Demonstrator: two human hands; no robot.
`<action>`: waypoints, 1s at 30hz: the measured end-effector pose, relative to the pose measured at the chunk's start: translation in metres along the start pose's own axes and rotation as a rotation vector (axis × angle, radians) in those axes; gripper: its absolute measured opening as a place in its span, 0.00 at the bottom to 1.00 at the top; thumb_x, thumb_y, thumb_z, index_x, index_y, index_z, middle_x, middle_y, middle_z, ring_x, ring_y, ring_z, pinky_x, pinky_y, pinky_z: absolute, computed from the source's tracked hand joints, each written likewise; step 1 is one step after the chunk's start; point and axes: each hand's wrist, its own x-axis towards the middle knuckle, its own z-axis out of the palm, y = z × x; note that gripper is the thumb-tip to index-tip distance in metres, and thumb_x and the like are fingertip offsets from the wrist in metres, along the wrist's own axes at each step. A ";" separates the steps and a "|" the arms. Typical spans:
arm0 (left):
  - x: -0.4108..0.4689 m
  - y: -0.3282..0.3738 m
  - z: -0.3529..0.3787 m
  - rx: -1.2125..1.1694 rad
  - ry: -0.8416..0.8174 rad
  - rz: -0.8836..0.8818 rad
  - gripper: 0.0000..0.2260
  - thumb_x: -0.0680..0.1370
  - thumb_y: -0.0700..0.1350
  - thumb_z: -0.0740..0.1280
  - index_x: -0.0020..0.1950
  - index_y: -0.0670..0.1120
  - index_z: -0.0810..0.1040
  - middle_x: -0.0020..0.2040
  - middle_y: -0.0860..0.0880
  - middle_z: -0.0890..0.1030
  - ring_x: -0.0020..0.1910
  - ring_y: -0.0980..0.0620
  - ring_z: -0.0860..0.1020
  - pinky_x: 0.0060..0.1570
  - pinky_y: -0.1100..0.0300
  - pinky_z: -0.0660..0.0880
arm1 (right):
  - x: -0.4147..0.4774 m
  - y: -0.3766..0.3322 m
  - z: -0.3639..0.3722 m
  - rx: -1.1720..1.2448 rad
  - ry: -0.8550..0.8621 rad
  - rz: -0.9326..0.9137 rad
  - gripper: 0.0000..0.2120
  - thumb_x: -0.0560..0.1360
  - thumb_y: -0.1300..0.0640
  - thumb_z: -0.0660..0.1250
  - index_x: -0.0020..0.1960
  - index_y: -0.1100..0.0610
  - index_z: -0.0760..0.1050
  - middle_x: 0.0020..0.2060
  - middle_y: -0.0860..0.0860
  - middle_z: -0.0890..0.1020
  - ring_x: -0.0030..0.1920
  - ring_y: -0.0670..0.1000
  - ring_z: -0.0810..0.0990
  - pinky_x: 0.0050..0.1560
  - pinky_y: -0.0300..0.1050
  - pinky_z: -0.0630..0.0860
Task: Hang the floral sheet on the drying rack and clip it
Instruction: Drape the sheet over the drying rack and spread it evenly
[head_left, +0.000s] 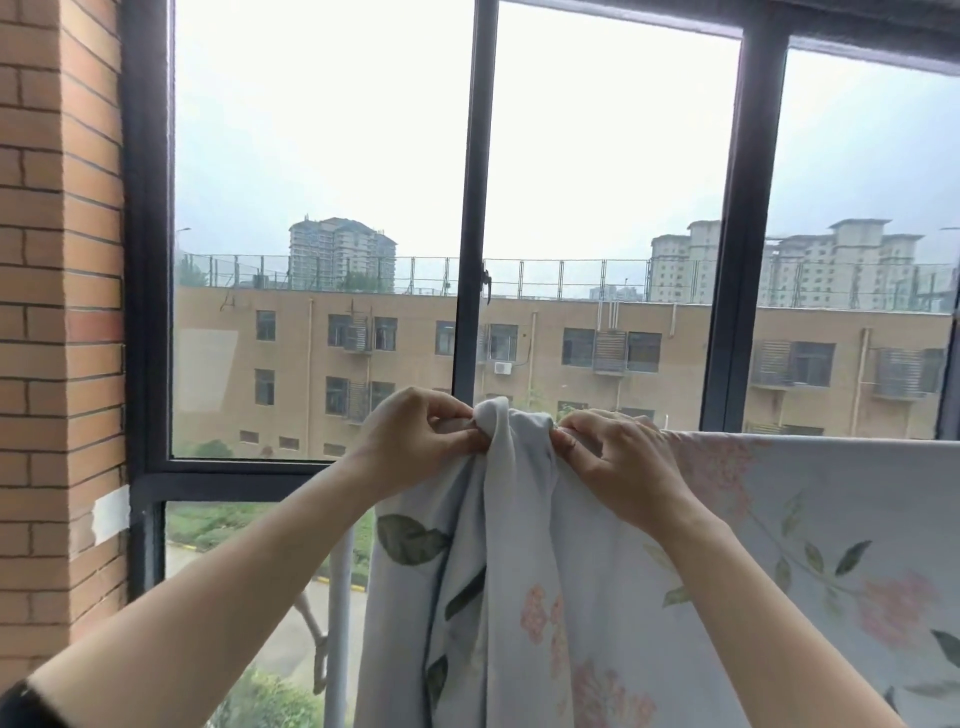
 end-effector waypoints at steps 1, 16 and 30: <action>0.001 0.001 0.002 -0.020 0.019 -0.001 0.06 0.69 0.53 0.74 0.44 0.55 0.86 0.37 0.62 0.81 0.39 0.63 0.77 0.41 0.61 0.73 | 0.001 0.001 0.000 0.001 0.002 -0.005 0.25 0.72 0.34 0.49 0.51 0.46 0.79 0.49 0.43 0.83 0.53 0.50 0.78 0.54 0.45 0.66; 0.013 0.009 -0.015 -0.021 0.405 -0.032 0.02 0.72 0.42 0.73 0.41 0.47 0.85 0.37 0.54 0.83 0.40 0.56 0.81 0.43 0.61 0.77 | -0.001 0.010 0.000 0.010 0.024 -0.068 0.33 0.70 0.29 0.42 0.50 0.46 0.78 0.50 0.43 0.82 0.55 0.49 0.78 0.55 0.45 0.65; -0.022 -0.022 -0.033 0.045 0.136 -0.150 0.18 0.72 0.59 0.60 0.56 0.54 0.77 0.52 0.56 0.80 0.51 0.55 0.79 0.48 0.60 0.75 | -0.002 0.006 0.002 0.006 0.064 -0.068 0.25 0.73 0.35 0.51 0.52 0.48 0.79 0.51 0.46 0.83 0.55 0.52 0.78 0.55 0.47 0.66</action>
